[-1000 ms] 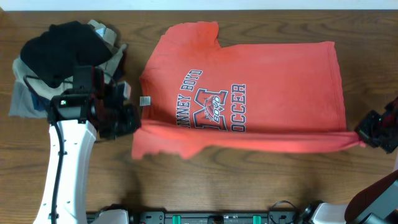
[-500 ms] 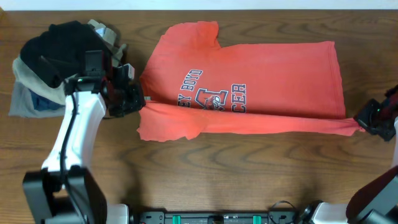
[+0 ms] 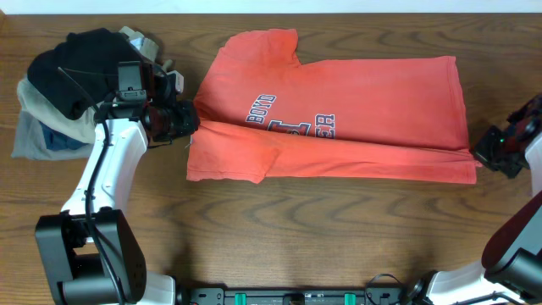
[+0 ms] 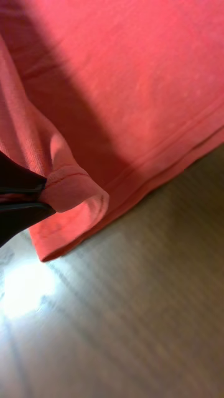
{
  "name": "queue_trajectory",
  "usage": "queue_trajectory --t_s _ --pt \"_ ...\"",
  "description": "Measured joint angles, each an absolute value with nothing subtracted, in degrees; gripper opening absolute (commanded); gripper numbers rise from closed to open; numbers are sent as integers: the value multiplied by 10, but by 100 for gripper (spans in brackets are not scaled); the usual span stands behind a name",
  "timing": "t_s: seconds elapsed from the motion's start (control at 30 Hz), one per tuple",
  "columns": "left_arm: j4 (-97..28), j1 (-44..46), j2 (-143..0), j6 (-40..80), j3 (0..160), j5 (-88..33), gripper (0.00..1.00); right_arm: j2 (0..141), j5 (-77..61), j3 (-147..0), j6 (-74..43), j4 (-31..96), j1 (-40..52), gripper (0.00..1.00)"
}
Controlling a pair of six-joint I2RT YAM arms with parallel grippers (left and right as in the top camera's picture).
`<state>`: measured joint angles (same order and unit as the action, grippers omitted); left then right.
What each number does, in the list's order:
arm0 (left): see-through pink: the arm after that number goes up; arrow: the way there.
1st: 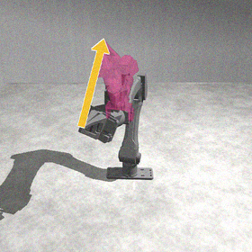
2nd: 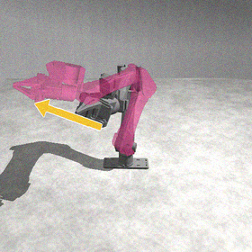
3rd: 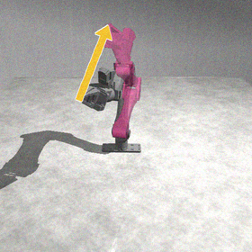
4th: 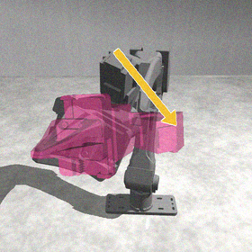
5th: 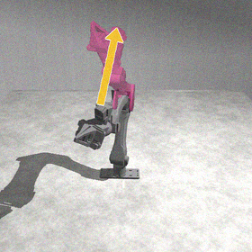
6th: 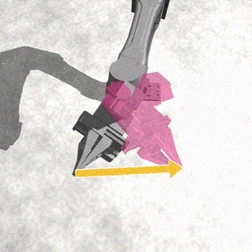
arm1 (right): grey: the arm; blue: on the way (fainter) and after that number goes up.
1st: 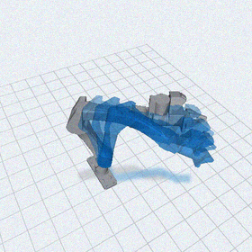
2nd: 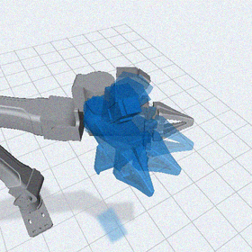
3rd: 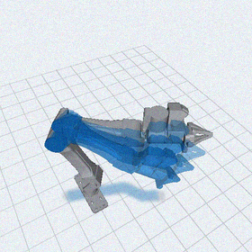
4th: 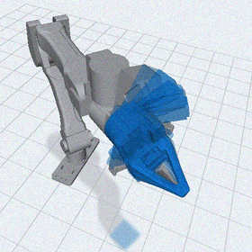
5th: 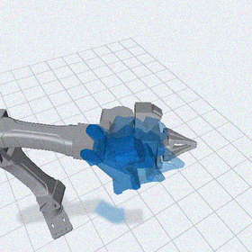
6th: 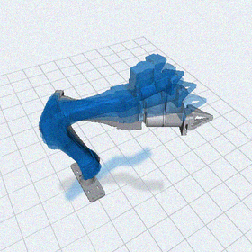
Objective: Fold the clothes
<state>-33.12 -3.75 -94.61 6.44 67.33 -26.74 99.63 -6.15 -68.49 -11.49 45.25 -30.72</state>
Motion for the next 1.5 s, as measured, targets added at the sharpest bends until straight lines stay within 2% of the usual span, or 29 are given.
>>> queue_trajectory --t_s 0.33,0.37,0.4,0.43,0.47,0.5,0.57,0.73,0.9,0.97,1.17,1.3,1.5 --pt "-302 -37 -1016 64 673 -267 6 1009 -67 -685 -114 393 -293 3" --pt "-299 -37 -1020 64 673 -267 11 1009 -69 -685 -113 388 -293 5" --pt "-295 -37 -1021 64 673 -267 29 1009 -72 -685 -113 380 -293 14" --pt "-292 -37 -1021 62 673 -266 49 1009 -79 -685 -113 370 -293 27" --pt "-287 -37 -1021 64 673 -266 67 1009 -86 -685 -112 357 -293 45" --pt "-281 -37 -1021 66 673 -266 73 1009 -95 -685 -114 345 -293 52" --pt "-273 -37 -1021 67 673 -266 78 1009 -114 -685 -112 326 -293 57" --pt "-268 -37 -1021 69 673 -266 79 1009 -148 -685 -109 321 -293 52" --pt "-298 -27 -1003 62 673 -266 75 1009 -149 -685 -106 379 -293 31" --pt "-318 -12 -992 55 673 -266 73 1009 -138 -684 -107 406 -293 27" --pt "-355 51 -986 34 673 -258 70 1009 -104 -661 -109 405 -293 30" --pt "-350 71 -989 28 668 -244 70 1009 -94 -622 -110 373 -293 42" --pt "-337 81 -1011 27 642 -235 70 1009 -90 -571 -126 309 -293 39"
